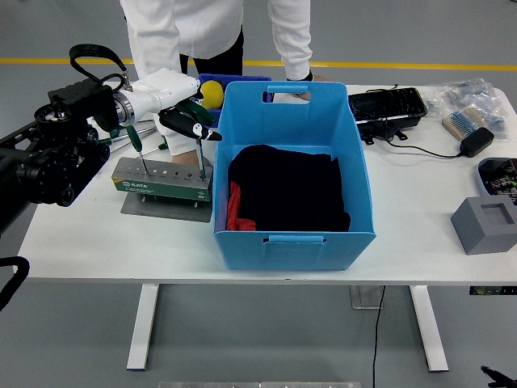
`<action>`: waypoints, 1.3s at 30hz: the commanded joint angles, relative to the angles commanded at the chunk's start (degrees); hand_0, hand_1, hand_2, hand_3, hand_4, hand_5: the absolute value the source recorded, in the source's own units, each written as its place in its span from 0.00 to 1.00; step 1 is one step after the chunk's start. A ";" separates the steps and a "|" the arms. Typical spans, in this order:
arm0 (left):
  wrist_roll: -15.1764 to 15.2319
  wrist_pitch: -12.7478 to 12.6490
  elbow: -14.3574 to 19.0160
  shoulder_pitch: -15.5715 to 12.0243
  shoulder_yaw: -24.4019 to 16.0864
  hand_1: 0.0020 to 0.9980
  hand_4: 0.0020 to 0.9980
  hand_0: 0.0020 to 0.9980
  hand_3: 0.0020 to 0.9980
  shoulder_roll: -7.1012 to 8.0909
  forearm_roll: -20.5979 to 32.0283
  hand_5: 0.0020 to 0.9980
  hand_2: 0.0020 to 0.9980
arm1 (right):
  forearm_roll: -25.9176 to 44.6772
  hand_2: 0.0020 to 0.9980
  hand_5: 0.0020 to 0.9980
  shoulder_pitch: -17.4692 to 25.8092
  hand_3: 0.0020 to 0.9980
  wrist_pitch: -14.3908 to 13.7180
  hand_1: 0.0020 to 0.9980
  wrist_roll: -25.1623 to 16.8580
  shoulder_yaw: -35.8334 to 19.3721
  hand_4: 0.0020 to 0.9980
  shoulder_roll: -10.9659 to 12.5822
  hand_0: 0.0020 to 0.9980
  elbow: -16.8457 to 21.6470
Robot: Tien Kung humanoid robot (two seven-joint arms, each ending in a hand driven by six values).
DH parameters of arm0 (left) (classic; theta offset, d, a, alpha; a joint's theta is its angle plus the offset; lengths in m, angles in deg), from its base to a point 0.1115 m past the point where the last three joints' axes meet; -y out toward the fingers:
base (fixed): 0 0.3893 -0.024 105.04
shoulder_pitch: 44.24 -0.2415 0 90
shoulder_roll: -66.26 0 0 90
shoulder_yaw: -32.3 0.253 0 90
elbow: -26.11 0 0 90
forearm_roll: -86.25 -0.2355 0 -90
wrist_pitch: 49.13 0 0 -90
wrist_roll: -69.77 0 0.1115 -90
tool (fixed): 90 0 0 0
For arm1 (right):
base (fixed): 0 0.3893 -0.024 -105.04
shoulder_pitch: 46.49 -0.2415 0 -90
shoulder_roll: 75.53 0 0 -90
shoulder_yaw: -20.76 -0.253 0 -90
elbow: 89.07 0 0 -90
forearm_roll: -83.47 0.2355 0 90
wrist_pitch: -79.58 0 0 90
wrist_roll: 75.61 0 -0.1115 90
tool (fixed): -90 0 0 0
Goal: Lift tool from toolbox,place it in box,lift tool from toolbox,place it in box
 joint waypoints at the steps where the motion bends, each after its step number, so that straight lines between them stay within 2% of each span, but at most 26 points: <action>1: 0.04 -0.01 0.14 0.08 -0.12 0.00 1.00 0.15 0.02 0.08 0.12 0.79 0.00 | 0.00 0.67 0.65 0.00 0.54 0.00 0.60 0.01 0.00 0.78 0.01 0.62 0.00; 2: 0.07 -0.05 0.31 0.14 -0.26 0.00 1.00 0.14 0.01 0.16 0.20 0.76 0.00 | -0.02 0.67 0.65 0.00 0.54 0.01 0.60 0.02 -0.02 0.78 0.01 0.62 0.00; 13: 1.02 -0.34 2.55 1.61 -2.06 0.00 1.00 0.14 0.01 1.27 1.21 0.78 0.00 | -0.07 0.67 0.65 0.00 0.54 0.01 0.60 0.06 -0.13 0.78 0.02 0.62 -0.04; 14: 1.08 -0.31 2.79 1.85 -2.19 0.00 0.86 0.14 0.01 1.44 1.30 0.61 0.00 | -0.18 0.67 0.65 0.00 0.54 0.03 0.60 0.08 -0.17 0.78 0.03 0.62 -0.04; 19: 1.18 0.05 3.83 2.32 -2.81 0.00 0.86 0.14 0.01 2.02 1.76 0.61 0.00 | -0.28 0.67 0.65 0.05 0.54 0.04 0.60 0.12 -0.27 0.78 0.03 0.62 -0.05; 20: 1.15 0.18 4.10 2.38 -2.92 0.00 0.81 0.15 0.02 2.13 1.90 0.55 0.00 | -0.31 0.67 0.65 0.06 0.54 0.04 0.60 0.13 -0.28 0.78 0.03 0.62 -0.05; 28: 0.40 3.46 9.11 1.57 -3.59 0.00 0.77 0.15 0.02 3.40 4.88 0.53 0.00 | -0.32 0.67 0.65 0.19 0.54 0.03 0.60 0.12 -0.39 0.78 -0.03 0.62 -0.09; 39: 0.30 4.13 14.09 2.26 -4.87 0.00 0.73 0.15 0.03 4.80 5.76 0.51 0.01 | -0.63 0.67 0.65 0.31 0.54 0.07 0.60 0.20 -0.59 0.78 -0.06 0.62 -0.11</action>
